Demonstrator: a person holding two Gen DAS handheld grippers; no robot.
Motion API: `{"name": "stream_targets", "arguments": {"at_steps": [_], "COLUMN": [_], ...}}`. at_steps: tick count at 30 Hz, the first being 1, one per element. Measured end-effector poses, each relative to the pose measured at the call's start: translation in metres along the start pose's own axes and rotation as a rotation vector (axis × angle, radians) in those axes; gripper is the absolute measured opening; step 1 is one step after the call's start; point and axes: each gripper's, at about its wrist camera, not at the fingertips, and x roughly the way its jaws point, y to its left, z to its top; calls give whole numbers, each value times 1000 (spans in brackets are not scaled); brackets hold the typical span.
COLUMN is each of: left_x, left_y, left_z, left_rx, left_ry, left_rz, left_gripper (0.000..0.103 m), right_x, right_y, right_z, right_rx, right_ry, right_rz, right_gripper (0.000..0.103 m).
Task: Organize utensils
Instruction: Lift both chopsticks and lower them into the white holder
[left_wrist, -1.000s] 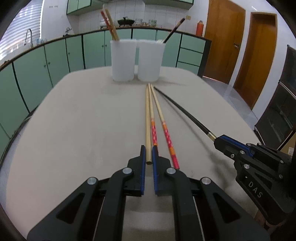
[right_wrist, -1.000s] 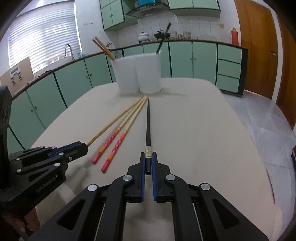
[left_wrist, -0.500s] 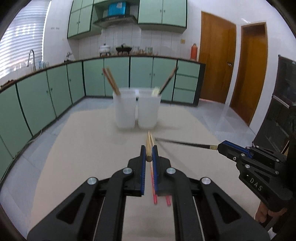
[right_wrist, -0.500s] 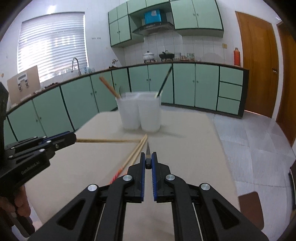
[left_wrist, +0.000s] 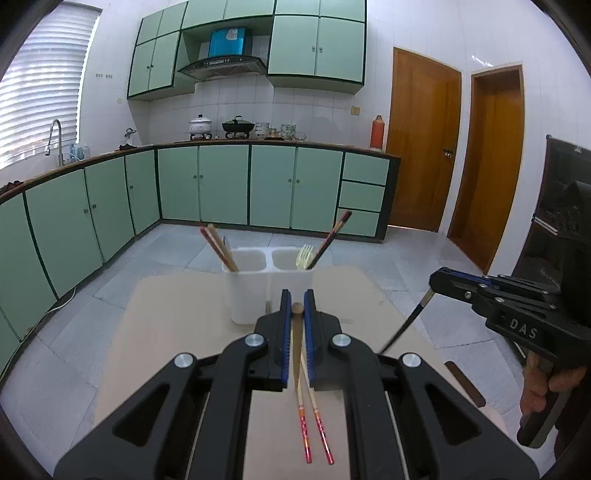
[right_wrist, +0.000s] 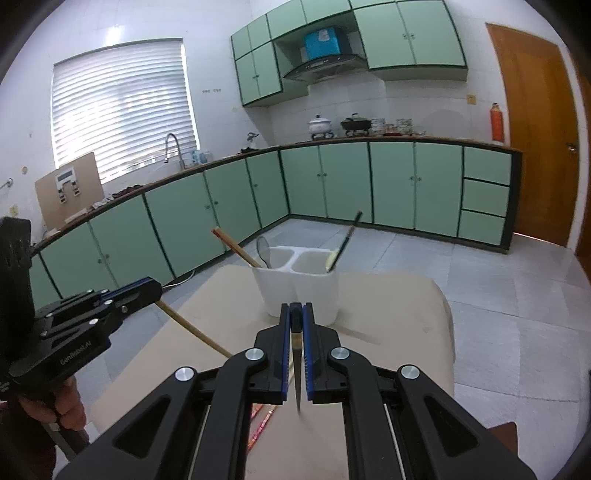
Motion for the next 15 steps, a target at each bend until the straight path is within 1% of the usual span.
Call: {"name": "stream_targets", "arguments": {"at_steps": [4, 8, 12, 15], "left_x": [-2, -7, -15, -21], "left_y": [4, 7, 11, 11], "left_z": [10, 17, 32, 46], "left_rx": [-4, -9, -3, 9], "left_ry": [7, 8, -34, -76], "left_rz": [-13, -31, -36, -32], "left_gripper": [6, 6, 6, 6], "right_x": [4, 3, 0, -1], "right_y": [1, 0, -1, 1], "right_z": [14, 24, 40, 60], "right_rx": [-26, -29, -26, -40], "right_ry": [30, 25, -1, -34], "right_rz": [29, 64, 84, 87], "right_gripper": [6, 6, 6, 6]}}
